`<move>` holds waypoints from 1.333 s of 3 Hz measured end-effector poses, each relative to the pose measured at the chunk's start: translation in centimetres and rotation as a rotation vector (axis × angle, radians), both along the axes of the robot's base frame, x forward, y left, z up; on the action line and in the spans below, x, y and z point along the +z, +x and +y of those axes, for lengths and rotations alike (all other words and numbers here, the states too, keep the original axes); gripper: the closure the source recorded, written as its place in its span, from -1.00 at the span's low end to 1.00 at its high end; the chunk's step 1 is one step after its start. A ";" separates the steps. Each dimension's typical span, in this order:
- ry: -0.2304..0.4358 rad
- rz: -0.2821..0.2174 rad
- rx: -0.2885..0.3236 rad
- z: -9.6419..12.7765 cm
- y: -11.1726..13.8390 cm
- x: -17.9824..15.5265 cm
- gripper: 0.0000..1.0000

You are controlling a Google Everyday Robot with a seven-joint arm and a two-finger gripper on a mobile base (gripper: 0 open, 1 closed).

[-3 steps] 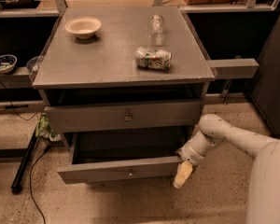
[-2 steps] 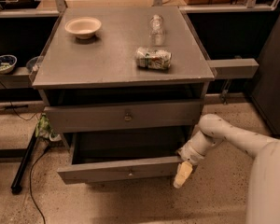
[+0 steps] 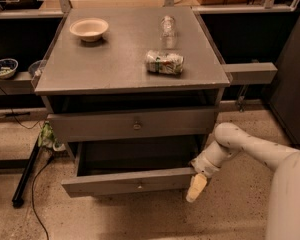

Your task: Open middle drawer

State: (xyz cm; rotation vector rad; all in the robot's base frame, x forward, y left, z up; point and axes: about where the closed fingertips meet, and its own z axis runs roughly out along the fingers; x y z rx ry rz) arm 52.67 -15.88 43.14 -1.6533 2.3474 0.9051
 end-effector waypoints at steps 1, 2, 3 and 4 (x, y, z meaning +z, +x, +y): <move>0.000 0.000 -0.001 0.0 0.1 0.0 -1.00; 0.000 0.002 -0.004 -0.2 -0.1 0.1 -1.00; 0.000 0.002 -0.004 -0.2 -0.1 0.1 -1.00; 0.009 0.008 0.010 0.2 -0.2 0.2 -1.00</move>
Offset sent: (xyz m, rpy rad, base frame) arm -0.2865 -0.0525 0.0550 -0.0060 0.0907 -0.1481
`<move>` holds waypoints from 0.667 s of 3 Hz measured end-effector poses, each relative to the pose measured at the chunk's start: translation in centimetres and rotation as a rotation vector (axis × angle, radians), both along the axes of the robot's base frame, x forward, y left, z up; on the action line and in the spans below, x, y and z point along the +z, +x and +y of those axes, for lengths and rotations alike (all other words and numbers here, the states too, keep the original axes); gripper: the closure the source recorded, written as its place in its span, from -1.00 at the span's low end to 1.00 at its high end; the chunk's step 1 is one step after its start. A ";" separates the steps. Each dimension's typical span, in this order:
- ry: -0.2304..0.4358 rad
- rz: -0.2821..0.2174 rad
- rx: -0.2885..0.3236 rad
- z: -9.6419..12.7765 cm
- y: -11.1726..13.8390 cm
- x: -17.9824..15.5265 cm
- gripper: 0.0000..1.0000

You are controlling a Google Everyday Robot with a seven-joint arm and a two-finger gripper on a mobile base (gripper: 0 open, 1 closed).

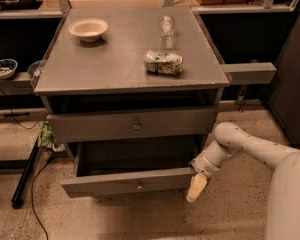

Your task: Open middle drawer

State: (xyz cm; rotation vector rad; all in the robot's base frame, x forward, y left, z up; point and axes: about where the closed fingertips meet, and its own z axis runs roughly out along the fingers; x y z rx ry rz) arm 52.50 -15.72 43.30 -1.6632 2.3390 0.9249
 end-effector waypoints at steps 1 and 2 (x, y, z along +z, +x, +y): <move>0.000 0.000 0.000 0.0 0.1 0.0 -1.00; 0.006 -0.004 0.025 -0.2 -0.2 0.4 -1.00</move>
Offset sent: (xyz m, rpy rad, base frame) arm -0.0905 0.0181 0.0095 0.0542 0.0377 0.2094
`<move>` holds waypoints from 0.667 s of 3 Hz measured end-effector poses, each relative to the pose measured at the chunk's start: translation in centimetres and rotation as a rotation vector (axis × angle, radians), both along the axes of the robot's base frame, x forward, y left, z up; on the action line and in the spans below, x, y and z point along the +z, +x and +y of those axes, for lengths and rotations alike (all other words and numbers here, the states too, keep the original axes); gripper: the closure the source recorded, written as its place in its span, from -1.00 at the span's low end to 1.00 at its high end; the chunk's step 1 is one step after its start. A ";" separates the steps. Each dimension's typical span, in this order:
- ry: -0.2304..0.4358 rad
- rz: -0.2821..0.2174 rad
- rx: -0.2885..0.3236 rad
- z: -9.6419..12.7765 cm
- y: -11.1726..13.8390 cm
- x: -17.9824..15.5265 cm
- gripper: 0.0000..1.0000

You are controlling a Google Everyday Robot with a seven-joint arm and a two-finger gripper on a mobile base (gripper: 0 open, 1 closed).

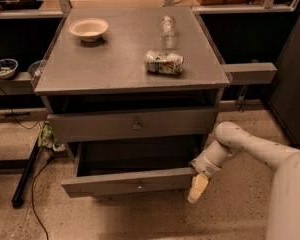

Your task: Open middle drawer

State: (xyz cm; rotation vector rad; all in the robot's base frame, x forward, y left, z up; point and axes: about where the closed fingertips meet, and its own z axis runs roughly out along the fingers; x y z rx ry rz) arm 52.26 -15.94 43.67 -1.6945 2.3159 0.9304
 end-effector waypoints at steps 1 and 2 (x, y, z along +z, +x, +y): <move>0.000 0.000 0.000 0.0 0.0 0.0 -1.00; 0.003 0.007 -0.003 -0.1 -0.1 0.0 -1.00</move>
Offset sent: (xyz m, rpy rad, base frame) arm -0.0249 0.0010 0.0052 0.0181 0.0425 -0.0247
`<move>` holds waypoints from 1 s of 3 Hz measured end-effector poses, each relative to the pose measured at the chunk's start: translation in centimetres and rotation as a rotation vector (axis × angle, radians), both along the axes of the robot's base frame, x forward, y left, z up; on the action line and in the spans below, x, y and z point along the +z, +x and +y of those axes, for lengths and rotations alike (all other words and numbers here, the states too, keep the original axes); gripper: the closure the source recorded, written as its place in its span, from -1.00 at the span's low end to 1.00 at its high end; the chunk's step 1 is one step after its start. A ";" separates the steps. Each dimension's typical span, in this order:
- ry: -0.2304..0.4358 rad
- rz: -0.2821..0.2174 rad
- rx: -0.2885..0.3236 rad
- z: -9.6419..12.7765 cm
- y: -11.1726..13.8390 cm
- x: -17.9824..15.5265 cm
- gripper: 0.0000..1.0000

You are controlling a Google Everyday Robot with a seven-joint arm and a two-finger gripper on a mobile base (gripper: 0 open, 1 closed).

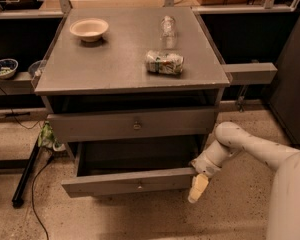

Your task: Open middle drawer

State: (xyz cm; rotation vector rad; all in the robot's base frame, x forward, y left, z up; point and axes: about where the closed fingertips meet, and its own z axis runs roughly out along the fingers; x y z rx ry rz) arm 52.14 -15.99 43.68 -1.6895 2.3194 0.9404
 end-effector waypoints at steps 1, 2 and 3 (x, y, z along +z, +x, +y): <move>0.001 0.002 -0.002 -0.1 0.0 0.1 -1.00; 0.005 0.006 -0.007 -0.1 0.0 0.1 -1.00; 0.005 0.006 -0.007 -0.1 0.0 0.1 -1.00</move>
Offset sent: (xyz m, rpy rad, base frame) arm -0.1002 0.0004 0.0287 0.0375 0.0416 -0.1035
